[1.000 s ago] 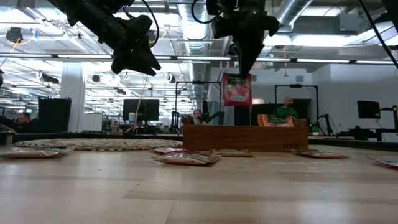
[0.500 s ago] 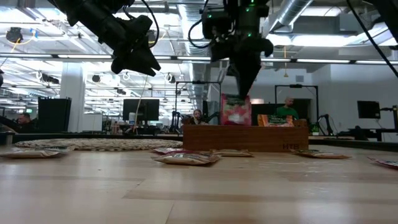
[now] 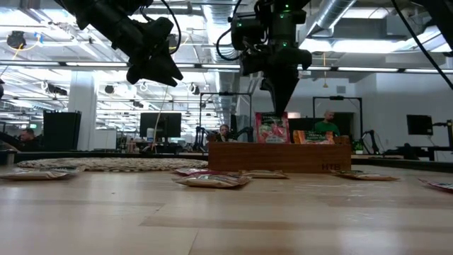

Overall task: Pick & Place Tea
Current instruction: Put the red tea bag into the middle section of the wooden organizer

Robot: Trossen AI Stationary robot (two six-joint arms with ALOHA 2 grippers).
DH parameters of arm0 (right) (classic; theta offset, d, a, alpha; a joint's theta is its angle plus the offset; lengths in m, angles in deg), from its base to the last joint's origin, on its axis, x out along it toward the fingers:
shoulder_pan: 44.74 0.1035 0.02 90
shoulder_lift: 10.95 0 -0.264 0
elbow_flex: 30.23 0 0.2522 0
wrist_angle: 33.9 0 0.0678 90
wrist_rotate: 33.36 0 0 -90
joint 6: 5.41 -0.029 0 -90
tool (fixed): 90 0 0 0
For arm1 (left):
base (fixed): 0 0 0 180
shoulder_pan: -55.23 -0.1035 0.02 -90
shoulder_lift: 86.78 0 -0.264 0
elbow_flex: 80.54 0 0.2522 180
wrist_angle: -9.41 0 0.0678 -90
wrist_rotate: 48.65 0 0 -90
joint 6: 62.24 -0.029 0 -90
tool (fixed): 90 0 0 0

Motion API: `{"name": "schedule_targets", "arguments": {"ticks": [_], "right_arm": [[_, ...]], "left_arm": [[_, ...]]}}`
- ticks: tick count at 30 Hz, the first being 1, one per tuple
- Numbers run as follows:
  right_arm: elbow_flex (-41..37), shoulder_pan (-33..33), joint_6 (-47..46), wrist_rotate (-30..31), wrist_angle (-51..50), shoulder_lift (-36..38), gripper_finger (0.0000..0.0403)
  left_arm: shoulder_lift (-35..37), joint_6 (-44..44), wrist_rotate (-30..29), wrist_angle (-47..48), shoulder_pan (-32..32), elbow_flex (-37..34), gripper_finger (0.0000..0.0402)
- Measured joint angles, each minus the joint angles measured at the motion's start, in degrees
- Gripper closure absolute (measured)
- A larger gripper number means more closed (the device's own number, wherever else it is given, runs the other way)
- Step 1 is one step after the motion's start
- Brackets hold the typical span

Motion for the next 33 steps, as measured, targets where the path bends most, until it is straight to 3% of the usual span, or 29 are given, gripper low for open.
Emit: {"name": "schedule_targets", "arguments": {"ticks": [23, 33], "right_arm": [[0.00, -0.28, 0.83, -0.01, 0.44, 0.09, 0.0402], [0.00, -1.29, 1.21, 0.02, 1.73, 0.11, 0.0324]], "left_arm": [[0.00, 0.02, 0.00, 0.00, 0.00, 0.00, 0.0259], [0.00, 0.02, 0.00, 0.00, 0.00, 0.00, 0.0259]]}}
